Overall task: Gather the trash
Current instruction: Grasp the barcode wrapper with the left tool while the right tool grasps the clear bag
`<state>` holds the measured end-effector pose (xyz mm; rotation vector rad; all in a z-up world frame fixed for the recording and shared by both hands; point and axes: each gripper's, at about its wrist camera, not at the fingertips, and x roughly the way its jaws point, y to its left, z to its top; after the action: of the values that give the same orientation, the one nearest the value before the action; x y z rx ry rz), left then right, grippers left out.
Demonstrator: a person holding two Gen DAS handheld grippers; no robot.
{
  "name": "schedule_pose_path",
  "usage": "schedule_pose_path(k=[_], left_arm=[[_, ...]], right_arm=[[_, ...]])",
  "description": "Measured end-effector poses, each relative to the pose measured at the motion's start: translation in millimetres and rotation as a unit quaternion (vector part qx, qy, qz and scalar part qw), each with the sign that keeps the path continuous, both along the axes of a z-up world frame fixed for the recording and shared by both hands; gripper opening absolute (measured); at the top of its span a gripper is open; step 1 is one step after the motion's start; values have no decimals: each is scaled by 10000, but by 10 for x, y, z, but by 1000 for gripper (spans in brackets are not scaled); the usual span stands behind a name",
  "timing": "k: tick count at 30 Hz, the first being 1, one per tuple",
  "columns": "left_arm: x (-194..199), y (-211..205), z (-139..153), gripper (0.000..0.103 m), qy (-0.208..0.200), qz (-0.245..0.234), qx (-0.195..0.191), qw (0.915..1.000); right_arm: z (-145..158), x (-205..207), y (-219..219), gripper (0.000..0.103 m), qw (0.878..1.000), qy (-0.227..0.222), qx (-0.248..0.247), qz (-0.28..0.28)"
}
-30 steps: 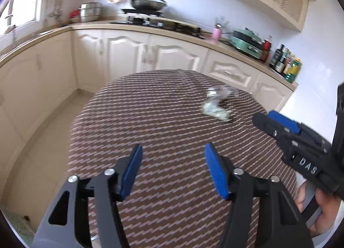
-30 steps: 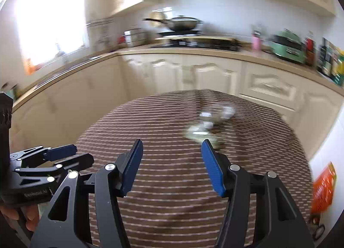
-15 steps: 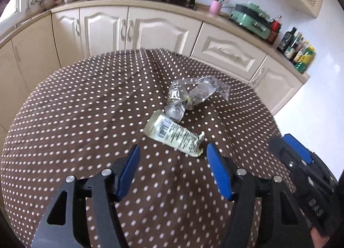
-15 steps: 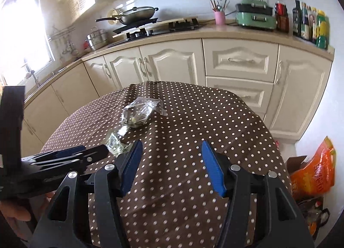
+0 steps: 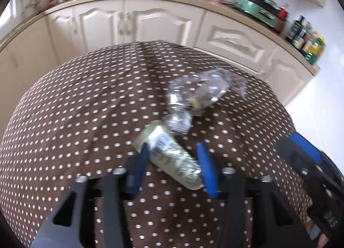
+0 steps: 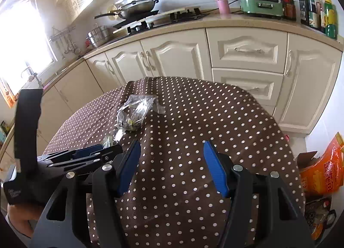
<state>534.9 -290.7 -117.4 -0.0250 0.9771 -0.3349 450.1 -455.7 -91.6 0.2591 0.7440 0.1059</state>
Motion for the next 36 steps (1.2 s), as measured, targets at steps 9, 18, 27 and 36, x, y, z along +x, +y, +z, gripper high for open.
schedule_pose_path(k=[9, 18, 27, 36], left_arm=[[-91, 258, 43, 6, -61, -124, -185, 9997], [-5, 834, 231, 6, -376, 460, -348, 9976], [15, 1336, 274, 6, -397, 704, -480, 9956], [-437, 1922, 603, 6, -716, 888, -670, 9912]], right_arm=[[83, 148, 226, 58, 9998, 7, -61, 178], [6, 628, 673, 61, 9972, 315, -480, 473], [-240, 966, 891, 39, 9935, 657, -825, 438], [209, 406, 1499, 39, 9916, 25, -639, 1121]])
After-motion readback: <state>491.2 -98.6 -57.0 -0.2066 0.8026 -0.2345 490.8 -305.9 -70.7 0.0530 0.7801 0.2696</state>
